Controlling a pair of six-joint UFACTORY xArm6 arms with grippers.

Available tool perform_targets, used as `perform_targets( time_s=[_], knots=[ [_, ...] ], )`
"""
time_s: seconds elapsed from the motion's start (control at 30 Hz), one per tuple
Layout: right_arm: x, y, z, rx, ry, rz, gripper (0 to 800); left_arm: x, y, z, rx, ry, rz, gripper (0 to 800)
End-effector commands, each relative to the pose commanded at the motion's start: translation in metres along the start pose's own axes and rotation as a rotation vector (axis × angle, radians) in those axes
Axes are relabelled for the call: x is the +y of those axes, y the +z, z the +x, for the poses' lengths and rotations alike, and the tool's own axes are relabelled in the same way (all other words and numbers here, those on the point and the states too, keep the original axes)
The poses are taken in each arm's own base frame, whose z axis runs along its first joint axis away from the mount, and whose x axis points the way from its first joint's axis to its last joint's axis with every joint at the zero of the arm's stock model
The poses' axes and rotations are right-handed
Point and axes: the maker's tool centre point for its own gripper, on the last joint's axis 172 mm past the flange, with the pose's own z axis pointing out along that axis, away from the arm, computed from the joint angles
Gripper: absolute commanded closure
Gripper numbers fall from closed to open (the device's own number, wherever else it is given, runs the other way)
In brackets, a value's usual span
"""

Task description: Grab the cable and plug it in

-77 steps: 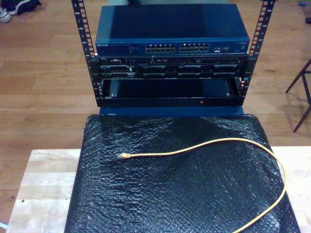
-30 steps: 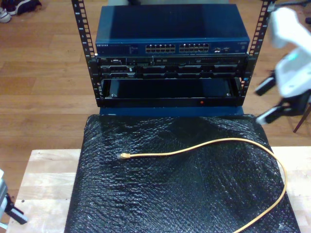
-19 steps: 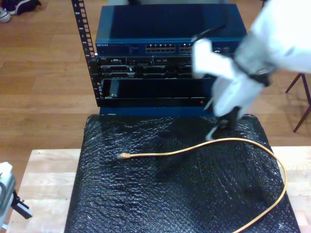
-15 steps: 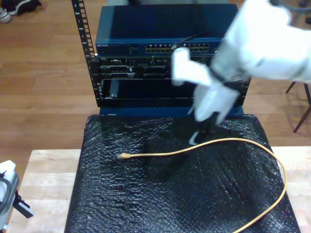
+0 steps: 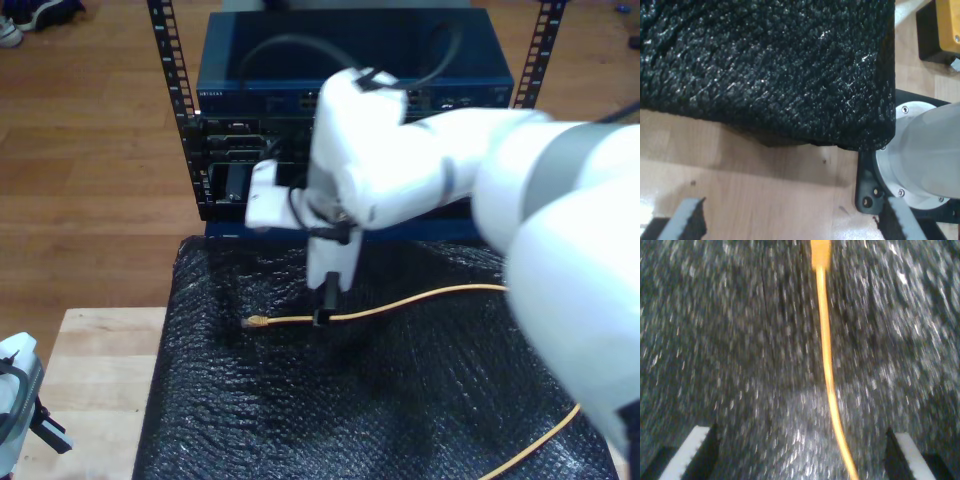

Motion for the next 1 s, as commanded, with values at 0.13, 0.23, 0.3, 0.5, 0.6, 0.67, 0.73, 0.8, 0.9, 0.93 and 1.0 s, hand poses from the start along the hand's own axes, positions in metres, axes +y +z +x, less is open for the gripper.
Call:
perform_targets(
  time_s=[0.13,0.23,0.3,0.5,0.6,0.67,0.73,0.8,0.9,0.93,1.0],
  knots=[
    [0.006,0.013,0.02,-0.03,-0.005,-0.036,34,0.0,0.002,-0.001,0.005,-0.003,-0.009,0],
    [0.014,0.018,0.025,-0.053,0.019,-0.058,41,0.0,0.003,-0.001,0.008,-0.004,-0.014,0],
    [0.015,0.022,0.028,-0.067,0.028,-0.069,49,0.0,0.004,-0.001,0.009,-0.005,-0.017,0],
    [0.014,0.028,0.028,-0.093,0.048,-0.082,123,0.0,0.006,-0.002,0.012,-0.023,-0.026,0],
    [0.009,0.033,0.031,-0.099,0.038,-0.077,169,0.0,0.006,-0.002,0.012,-0.025,-0.027,0],
    [0.006,0.033,0.035,-0.098,0.03,-0.077,192,0.0,0.005,-0.002,0.012,-0.025,-0.026,0],
    [0.002,0.033,0.039,-0.098,0.021,-0.076,229,0.0,0.005,-0.002,0.012,-0.025,-0.026,0],
    [0.0,0.034,0.041,-0.098,0.018,-0.075,256,-0.001,0.004,-0.002,0.012,-0.024,-0.023,0],
    [0.0,0.038,0.041,-0.104,0.023,-0.076,295,-0.001,0.004,-0.002,0.012,-0.024,-0.023,0],
    [0.0,0.041,0.04,-0.113,0.018,-0.076,301,-0.001,0.004,-0.002,0.012,-0.024,-0.023,0],
    [0.002,0.045,0.039,-0.127,0.006,-0.083,323,-0.001,0.004,-0.002,0.011,-0.024,-0.025,0]
  ],
)
